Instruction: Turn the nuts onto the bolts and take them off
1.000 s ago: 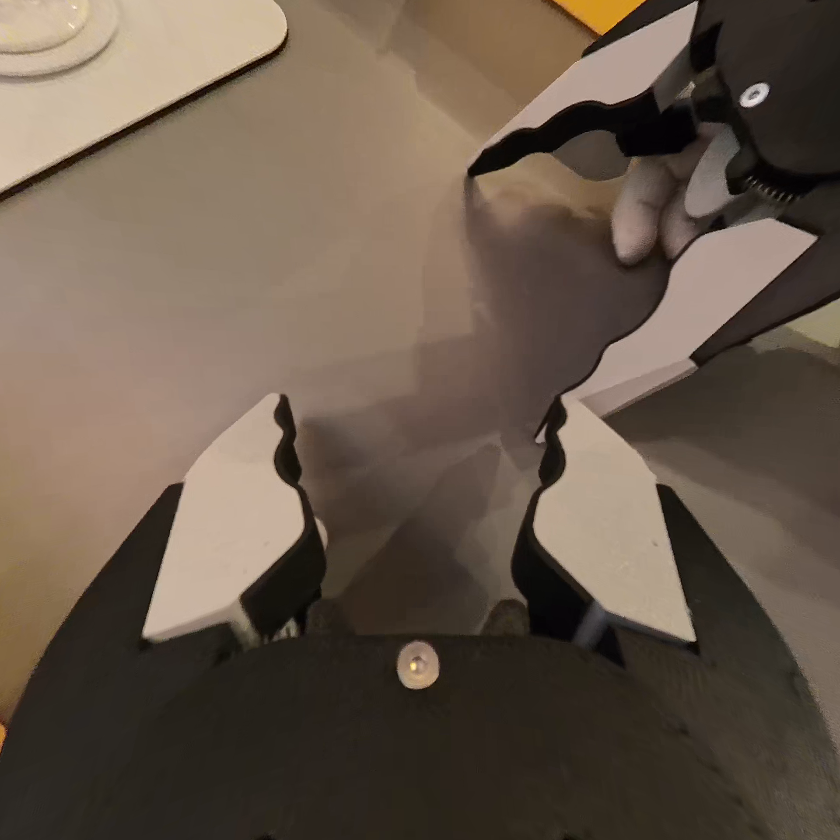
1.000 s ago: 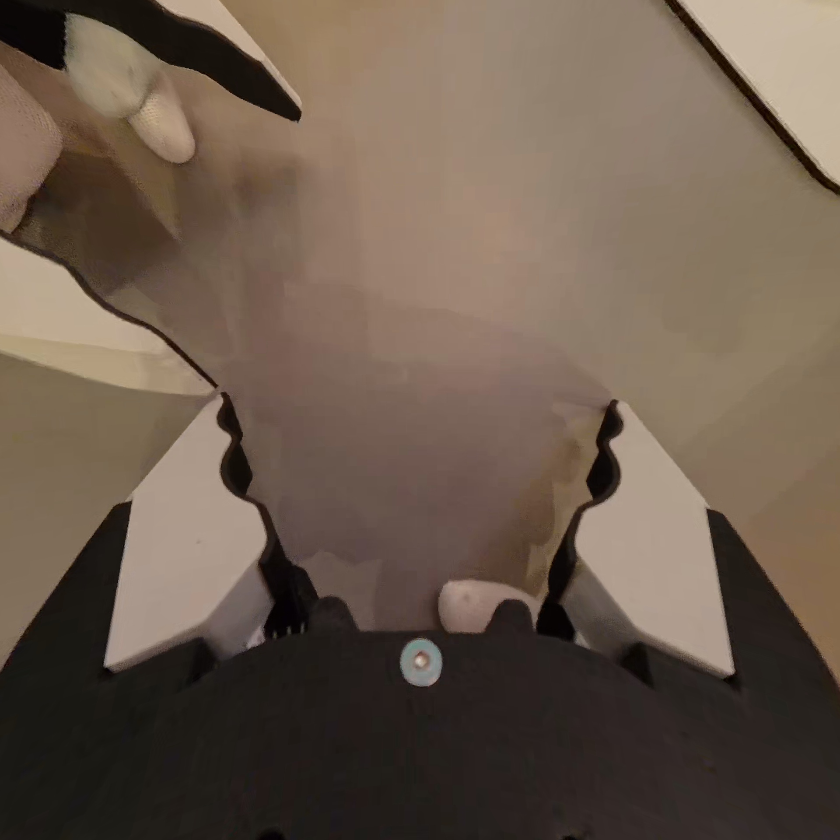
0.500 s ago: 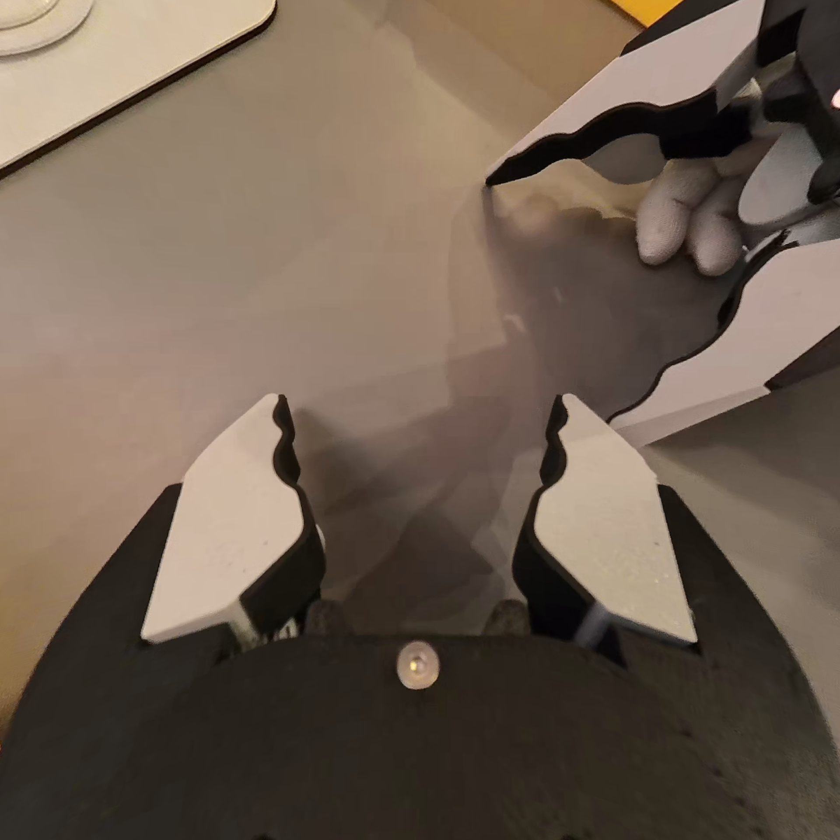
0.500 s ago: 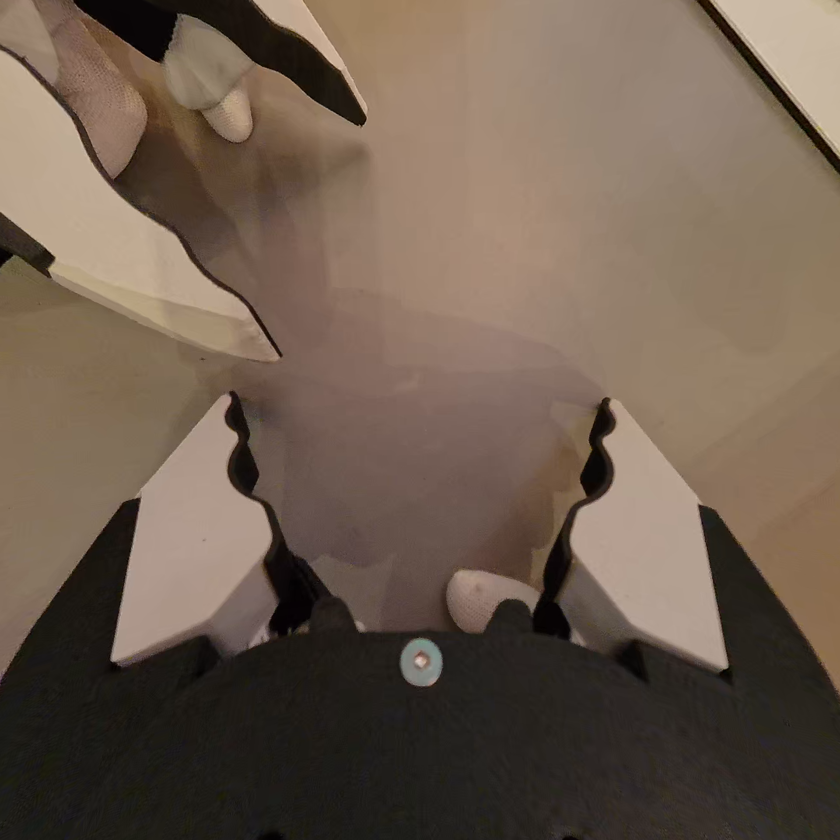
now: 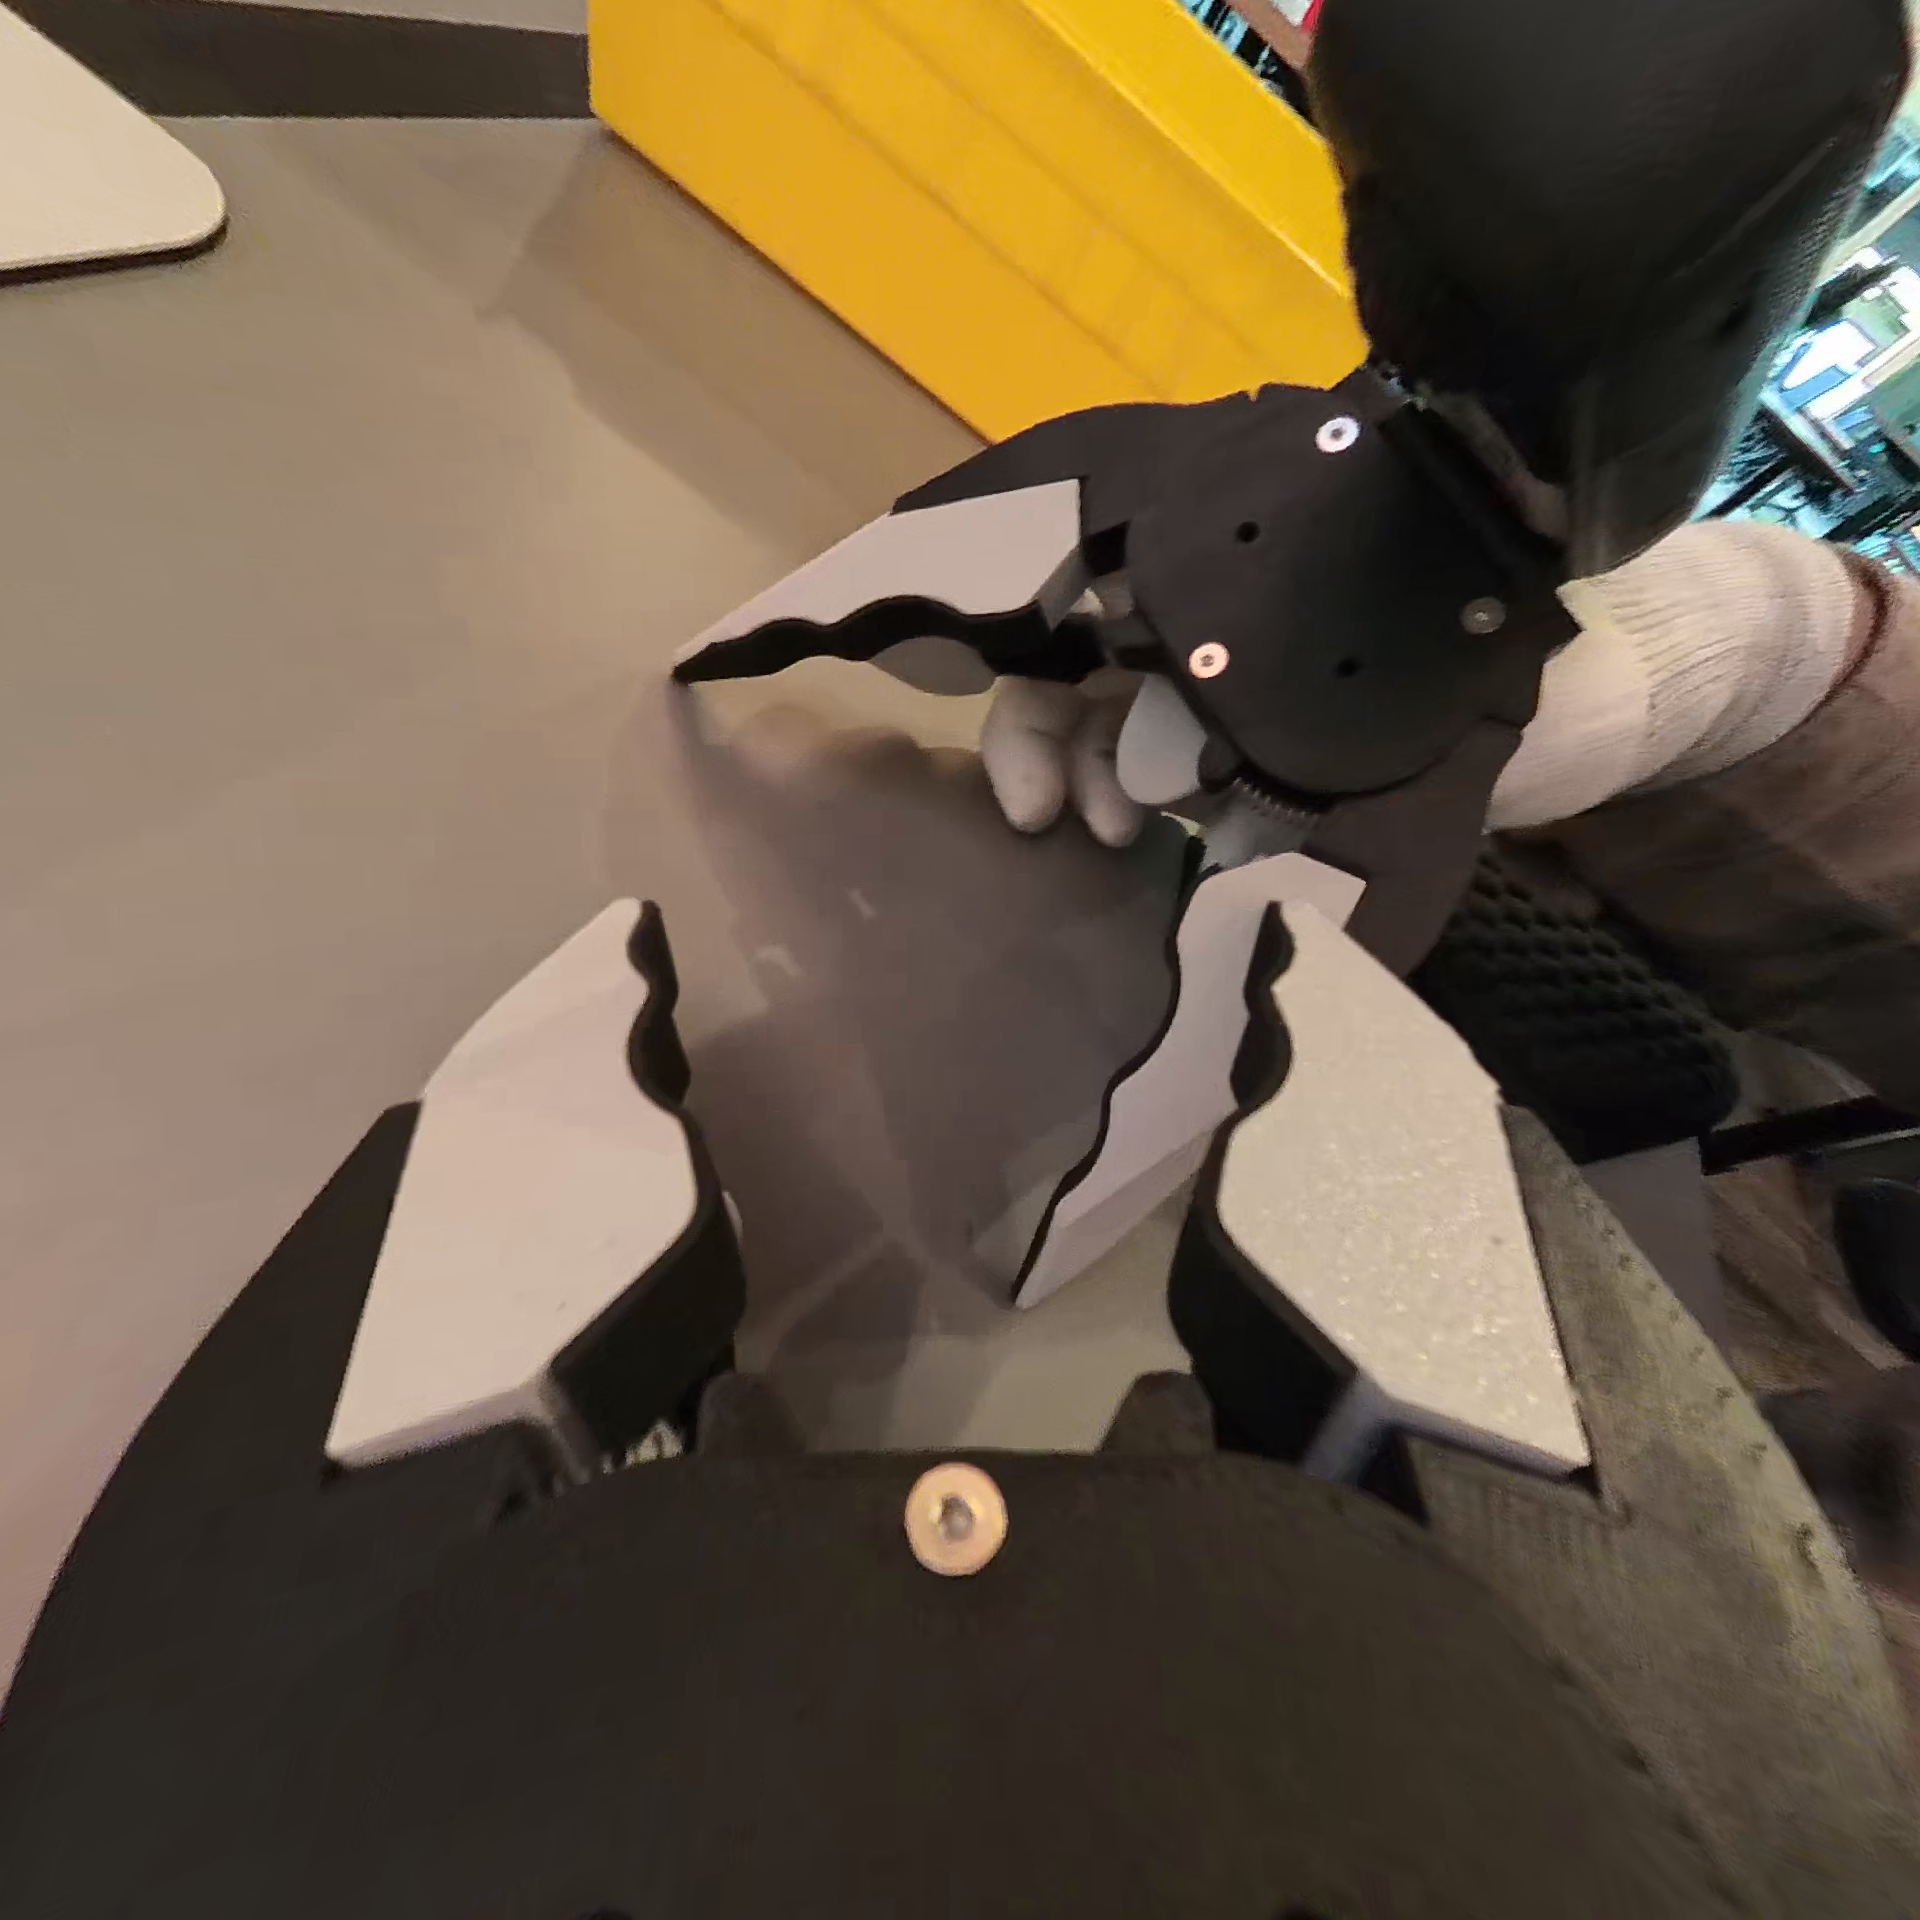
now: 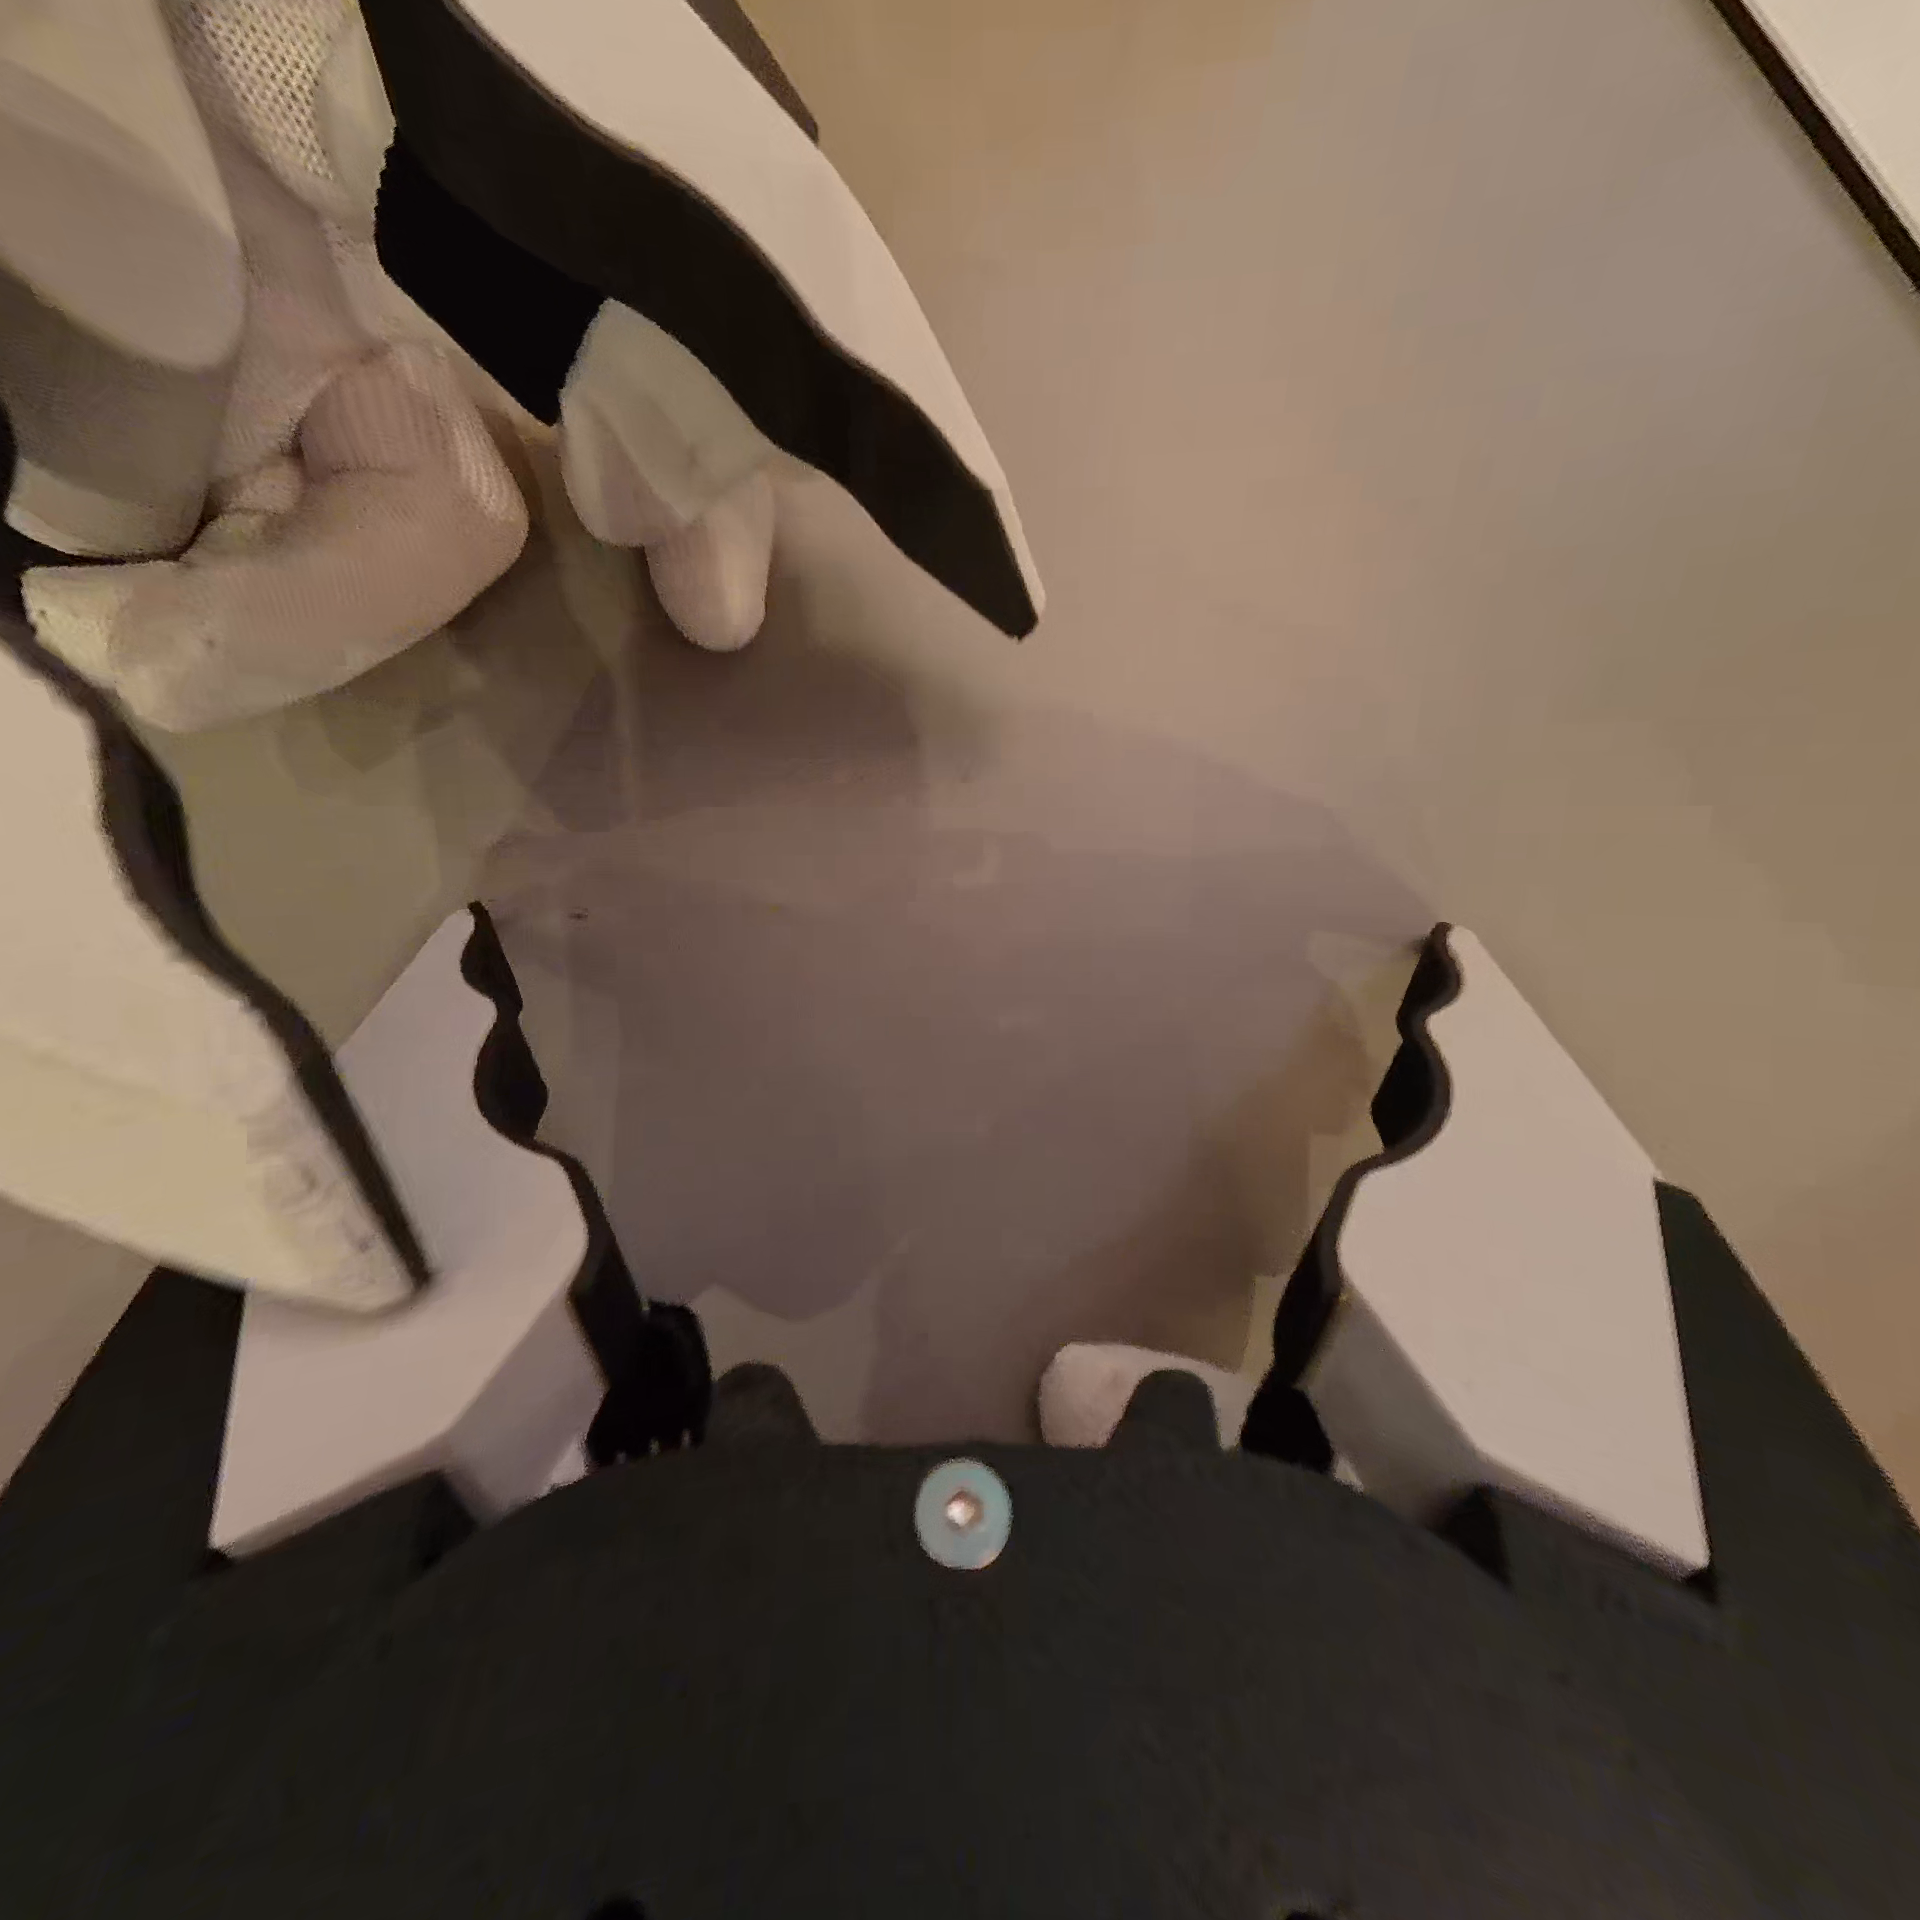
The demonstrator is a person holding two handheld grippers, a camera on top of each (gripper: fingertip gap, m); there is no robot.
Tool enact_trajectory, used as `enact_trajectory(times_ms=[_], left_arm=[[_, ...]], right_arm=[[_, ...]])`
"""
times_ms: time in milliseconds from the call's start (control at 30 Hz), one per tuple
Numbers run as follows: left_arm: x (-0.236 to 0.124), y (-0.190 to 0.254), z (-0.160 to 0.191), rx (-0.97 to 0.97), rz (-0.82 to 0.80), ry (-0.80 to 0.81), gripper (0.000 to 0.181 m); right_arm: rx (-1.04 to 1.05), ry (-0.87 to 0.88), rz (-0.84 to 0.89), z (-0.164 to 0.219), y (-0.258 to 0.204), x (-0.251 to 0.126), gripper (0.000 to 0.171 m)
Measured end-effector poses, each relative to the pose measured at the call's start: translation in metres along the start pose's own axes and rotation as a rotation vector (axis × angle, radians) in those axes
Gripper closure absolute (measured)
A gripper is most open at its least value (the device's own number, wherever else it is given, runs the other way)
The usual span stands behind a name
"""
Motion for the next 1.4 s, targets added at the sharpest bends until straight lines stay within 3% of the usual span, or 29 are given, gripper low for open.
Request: enact_trajectory(times_ms=[467,700,833,1400], left_arm=[[0.004,0.013,-0.004,-0.100,0.181,0.033,0.101],[0.001,0.024,-0.003,-0.147,0.283,0.058,0.108],[0.000,0.030,-0.003,-0.166,0.337,0.070,0.106],[0.000,0.036,-0.001,-0.117,0.285,0.107,0.092]], right_arm=[[0.005,0.093,0.104,-0.007,0.003,0.002,0.011],[0.006,0.076,0.056,-0.008,-0.002,0.007,0.011],[-0.022,0.090,0.086,-0.013,-0.004,0.007,0.011],[0.056,0.123,0.167,-0.004,-0.009,0.000,0.011]])
Point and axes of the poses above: each gripper's, where its closed fingertips meet, x out along the fingers, z out of its underside, y = z × x across the jaws, the point moved 6 cm from there along -x, back along the fingers, and after that the axes turned 15 degrees about -z, right-handed, at the moved point
